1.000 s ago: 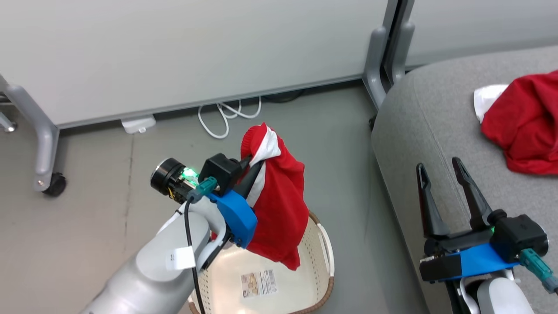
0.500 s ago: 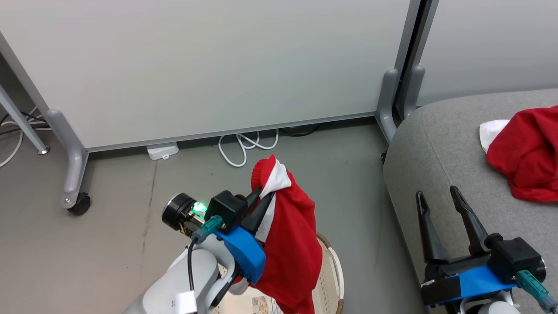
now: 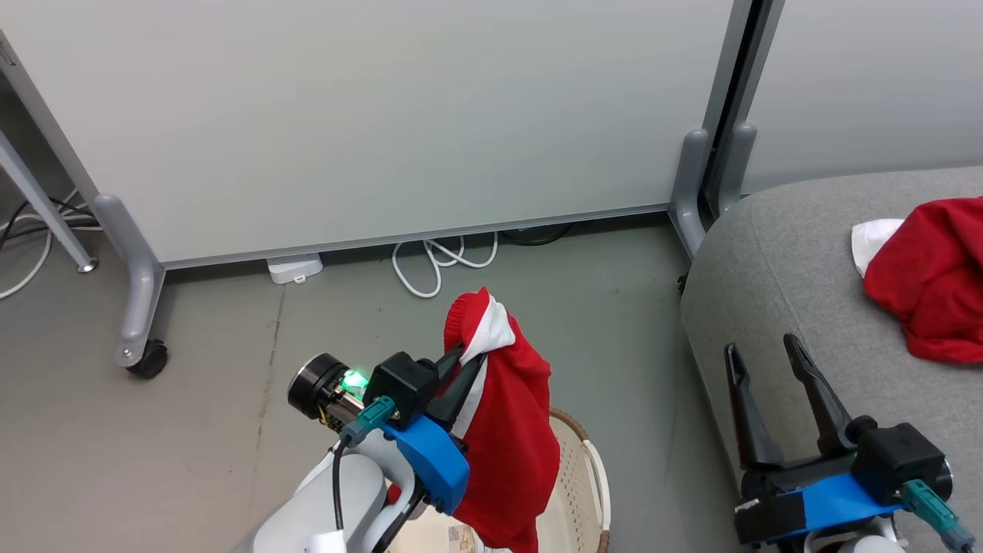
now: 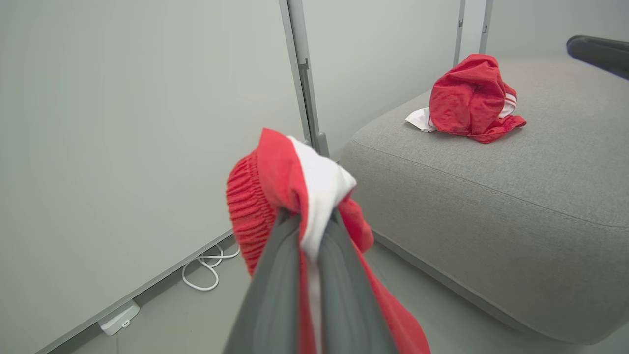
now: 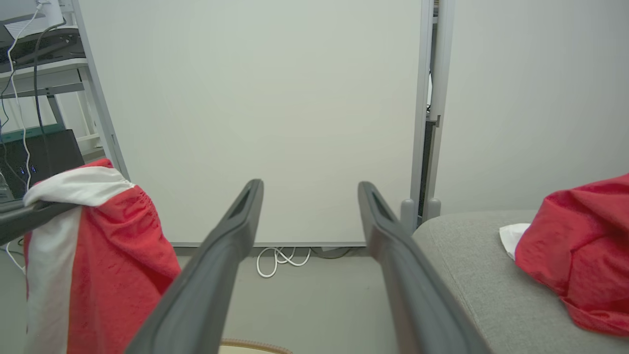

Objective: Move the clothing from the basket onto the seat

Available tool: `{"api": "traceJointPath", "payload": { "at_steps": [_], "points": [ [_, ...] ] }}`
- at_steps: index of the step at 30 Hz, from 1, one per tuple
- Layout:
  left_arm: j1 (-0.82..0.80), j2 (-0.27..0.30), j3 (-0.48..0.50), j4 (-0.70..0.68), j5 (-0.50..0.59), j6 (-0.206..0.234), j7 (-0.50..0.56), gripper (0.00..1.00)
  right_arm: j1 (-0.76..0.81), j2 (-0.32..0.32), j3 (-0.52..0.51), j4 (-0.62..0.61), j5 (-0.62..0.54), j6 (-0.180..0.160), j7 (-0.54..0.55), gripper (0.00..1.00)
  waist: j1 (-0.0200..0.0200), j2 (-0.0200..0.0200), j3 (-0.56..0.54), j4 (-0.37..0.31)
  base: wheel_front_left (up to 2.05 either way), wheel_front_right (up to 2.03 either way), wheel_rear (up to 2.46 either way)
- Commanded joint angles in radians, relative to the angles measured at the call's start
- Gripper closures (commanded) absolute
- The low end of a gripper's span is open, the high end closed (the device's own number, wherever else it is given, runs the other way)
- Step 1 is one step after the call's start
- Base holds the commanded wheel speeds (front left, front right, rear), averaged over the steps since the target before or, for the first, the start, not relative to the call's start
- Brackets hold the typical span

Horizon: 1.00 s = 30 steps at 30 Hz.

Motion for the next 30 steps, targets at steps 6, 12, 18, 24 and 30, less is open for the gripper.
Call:
{"api": "traceJointPath", "payload": {
  "at_steps": [6, 12, 18, 24, 30],
  "points": [
    [-0.02, -0.005, 0.015, -0.008, 0.013, -0.006, -0.005, 1.0, -0.013, 0.002, 0.043, 0.015, 0.01, 0.0, -0.003, 0.0, 0.0, -0.0001, 0.004, 0.01, 0.0, 0.0, 0.0],
    [-0.046, -0.017, 0.018, -0.007, 0.022, -0.011, -0.005, 1.0, -0.046, -0.005, 0.14, 0.057, 0.01, 0.0, -0.003, 0.0, 0.0, -0.0001, 0.01, 0.027, 0.0, 0.0, 0.0],
    [-0.074, -0.043, 0.01, -0.001, 0.03, -0.017, -0.005, 1.0, -0.107, -0.022, 0.256, 0.14, 0.017, 0.0, -0.003, 0.0, 0.0, -0.0001, 0.021, 0.052, 0.0, 0.0, 0.0],
    [-0.108, -0.073, 0.001, 0.003, 0.04, -0.026, -0.005, 1.0, -0.192, -0.036, 0.349, 0.242, 0.022, 0.0, -0.003, 0.0, 0.0, -0.0001, 0.044, 0.089, 0.0, 0.0, 0.0],
    [-0.135, -0.101, -0.011, -0.001, 0.053, -0.036, -0.005, 1.0, -0.279, -0.045, 0.411, 0.341, 0.02, 0.0, -0.003, 0.0, 0.0, -0.0001, 0.065, 0.124, 0.0, 0.0, 0.0]
  ]
}}
